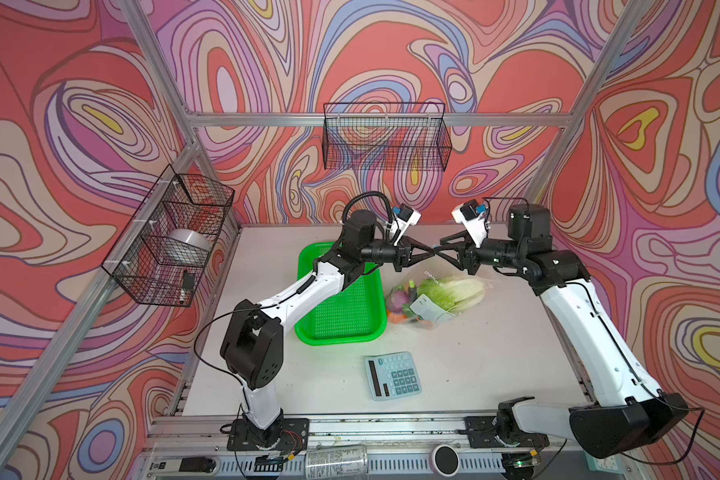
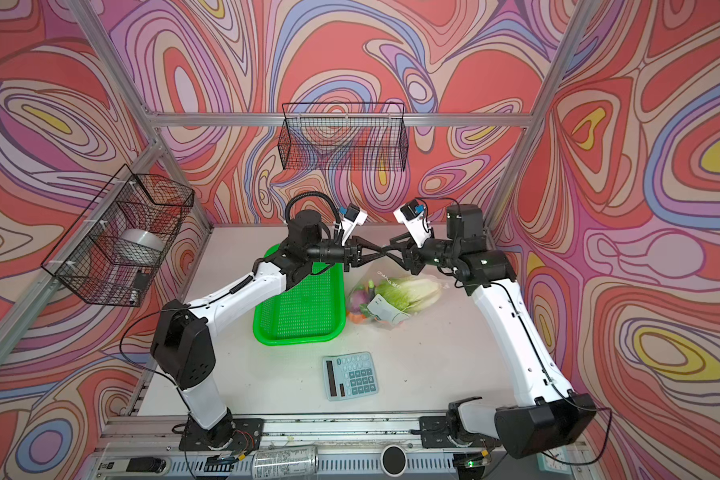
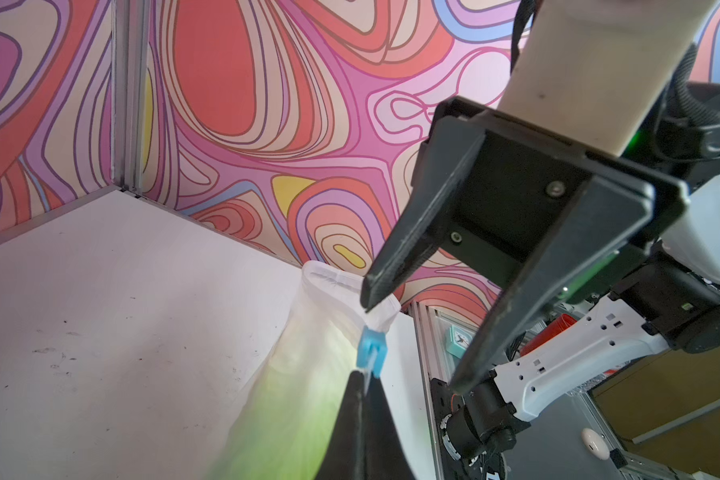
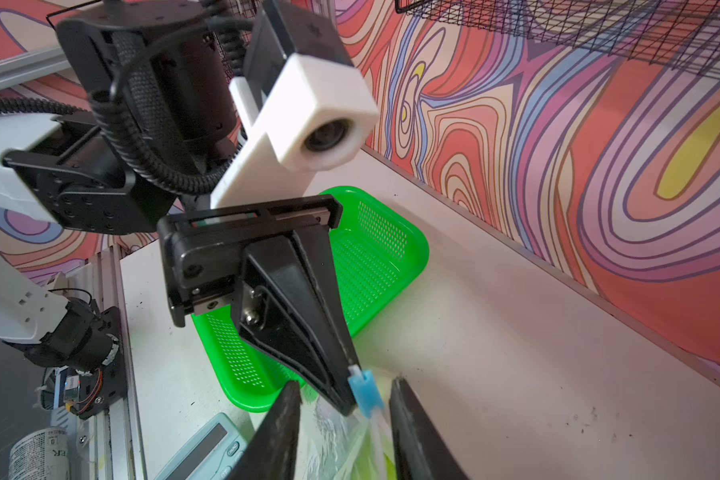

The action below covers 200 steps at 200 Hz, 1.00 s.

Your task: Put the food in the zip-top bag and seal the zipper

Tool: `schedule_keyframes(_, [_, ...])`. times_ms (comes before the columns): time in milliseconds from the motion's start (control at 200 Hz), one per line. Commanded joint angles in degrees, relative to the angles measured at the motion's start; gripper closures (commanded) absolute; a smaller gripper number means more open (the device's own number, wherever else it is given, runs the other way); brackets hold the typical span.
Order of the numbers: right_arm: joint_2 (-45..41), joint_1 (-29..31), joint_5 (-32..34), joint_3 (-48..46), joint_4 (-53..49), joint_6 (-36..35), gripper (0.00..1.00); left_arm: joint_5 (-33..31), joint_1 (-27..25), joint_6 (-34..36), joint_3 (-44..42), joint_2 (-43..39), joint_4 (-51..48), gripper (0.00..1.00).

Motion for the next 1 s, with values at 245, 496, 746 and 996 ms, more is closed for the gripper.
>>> schedule_keyframes(245, [-0.1, -1.0, -2.1, -4.0, 4.7, 1.8, 0.7, 0.7, -0.1, 1.0, -0.1, -3.0, 2.1, 1.0])
schedule_keyframes(496, [0.2, -1.2, -3.2, -5.0, 5.8, 2.5, 0.69, 0.7, -0.2, 0.7, -0.5, -3.1, 2.6, 1.0])
schedule_keyframes(746, [0.4, -1.2, -3.4, -5.5, 8.7, 2.6, 0.61, 1.5, -0.2, -0.1, -0.6, -2.8, 3.4, 1.0])
schedule_keyframes(996, [1.6, -1.2, -5.6, -6.5, 9.1, 3.1, 0.76, 0.9, -0.2, -0.8, -0.8, -3.1, 4.0, 1.0])
